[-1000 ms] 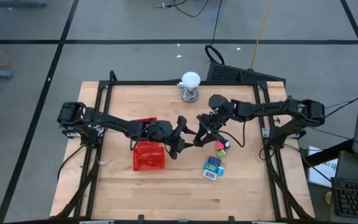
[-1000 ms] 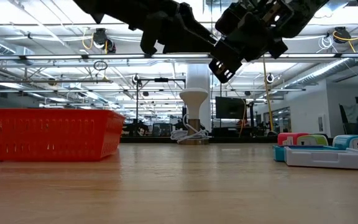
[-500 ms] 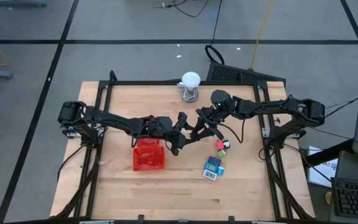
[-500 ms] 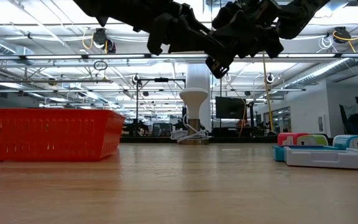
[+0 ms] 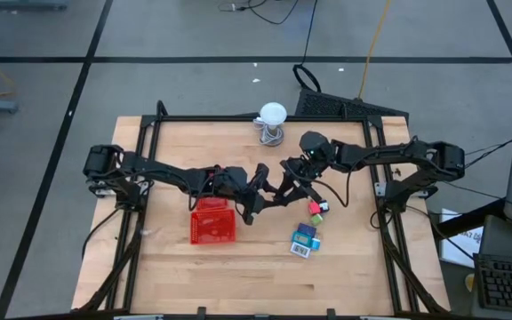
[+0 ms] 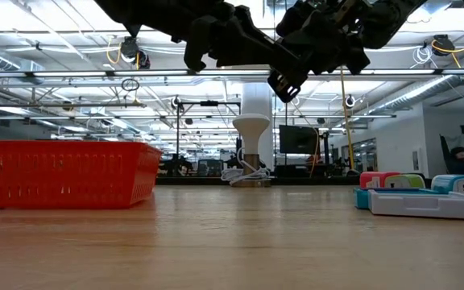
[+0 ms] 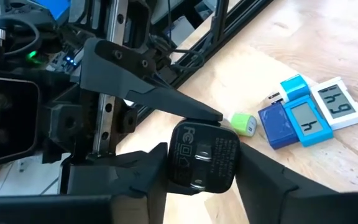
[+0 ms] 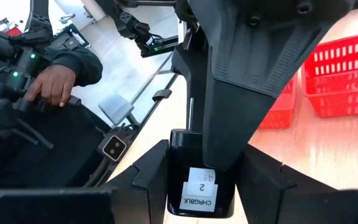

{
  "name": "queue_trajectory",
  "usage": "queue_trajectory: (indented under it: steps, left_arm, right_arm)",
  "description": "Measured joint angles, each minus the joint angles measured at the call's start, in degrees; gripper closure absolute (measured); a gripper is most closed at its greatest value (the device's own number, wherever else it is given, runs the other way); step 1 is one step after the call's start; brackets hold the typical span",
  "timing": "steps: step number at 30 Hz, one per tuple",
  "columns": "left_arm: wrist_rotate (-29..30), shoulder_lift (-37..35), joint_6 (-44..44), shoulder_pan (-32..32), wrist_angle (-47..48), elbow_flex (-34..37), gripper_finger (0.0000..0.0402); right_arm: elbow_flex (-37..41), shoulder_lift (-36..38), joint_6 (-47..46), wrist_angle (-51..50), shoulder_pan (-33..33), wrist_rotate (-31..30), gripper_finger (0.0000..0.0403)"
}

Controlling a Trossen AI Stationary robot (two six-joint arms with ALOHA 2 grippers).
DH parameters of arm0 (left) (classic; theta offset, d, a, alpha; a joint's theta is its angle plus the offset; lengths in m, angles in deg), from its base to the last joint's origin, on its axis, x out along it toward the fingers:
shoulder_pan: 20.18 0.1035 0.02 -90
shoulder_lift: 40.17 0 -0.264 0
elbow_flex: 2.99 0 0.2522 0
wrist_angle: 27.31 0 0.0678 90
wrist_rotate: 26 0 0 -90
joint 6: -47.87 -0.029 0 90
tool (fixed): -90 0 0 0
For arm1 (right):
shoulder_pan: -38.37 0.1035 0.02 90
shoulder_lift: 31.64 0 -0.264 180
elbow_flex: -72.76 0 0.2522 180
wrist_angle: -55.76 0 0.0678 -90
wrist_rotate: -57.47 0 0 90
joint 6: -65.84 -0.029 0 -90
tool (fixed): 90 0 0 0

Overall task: Pick & Place Office items
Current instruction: Put the top black charger adapter into the top red basket

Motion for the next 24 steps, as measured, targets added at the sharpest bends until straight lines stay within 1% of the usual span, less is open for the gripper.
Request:
queue_trajectory:
  steps: [6, 7, 9, 12, 14, 16, 18, 21, 23, 24]
  left_arm:
    - [0.7, 0.0, -1.5, -0.7, -0.2, 0.0, 0.0252]
    - [1.3, 0.0, -1.7, -0.9, -0.3, 0.0, 0.0252]
    - [4.3, -0.1, -1.5, -1.5, -0.3, 0.0, 0.0252]
    - [9.4, -2.4, -1.1, -2.1, 1.8, 0.0, 0.0252]
    - [13.3, -4.1, 0.6, -2.3, 4.1, -0.1, 0.0252]
    - [16.8, -6.2, 4.4, -2.3, 7.5, 0.0, 0.0252]
    - [20.4, -8.7, 10.3, -2.3, 11.6, 0.0, 0.0252]
    - [27.0, -13.1, 20.3, -1.9, 21.4, -0.2, 0.0252]
    - [29.9, -16.1, 27.0, -1.3, 31.4, -0.1, 0.0252]
    - [30.9, -17.2, 30.5, -1.0, 35.7, 0.0, 0.0252]
  right_arm:
    - [0.0, 0.0, 0.2, 0.0, 0.0, -0.5, 0.0264]
    - [0.0, 0.0, 0.3, 0.0, 0.0, -0.7, 0.0258]
    - [0.0, 0.0, 0.4, -0.5, 0.0, -0.8, 0.0222]
    - [0.1, -0.1, 0.5, -2.9, -0.4, -1.2, 0.0158]
    - [0.1, 0.1, 0.5, -4.8, -1.2, -0.8, 0.0125]
    - [0.1, 0.2, 0.5, -6.8, -2.1, -0.9, 0.0101]
    - [0.1, 0.2, 0.5, -9.1, -2.8, -1.0, 0.0087]
    - [0.1, 0.2, 0.7, -11.4, -3.5, -1.0, 0.0077]
    - [0.1, 0.2, 0.9, -11.6, -3.7, -1.6, 0.0076]
    - [0.1, 0.2, 1.2, -11.5, -3.7, -2.9, 0.0076]
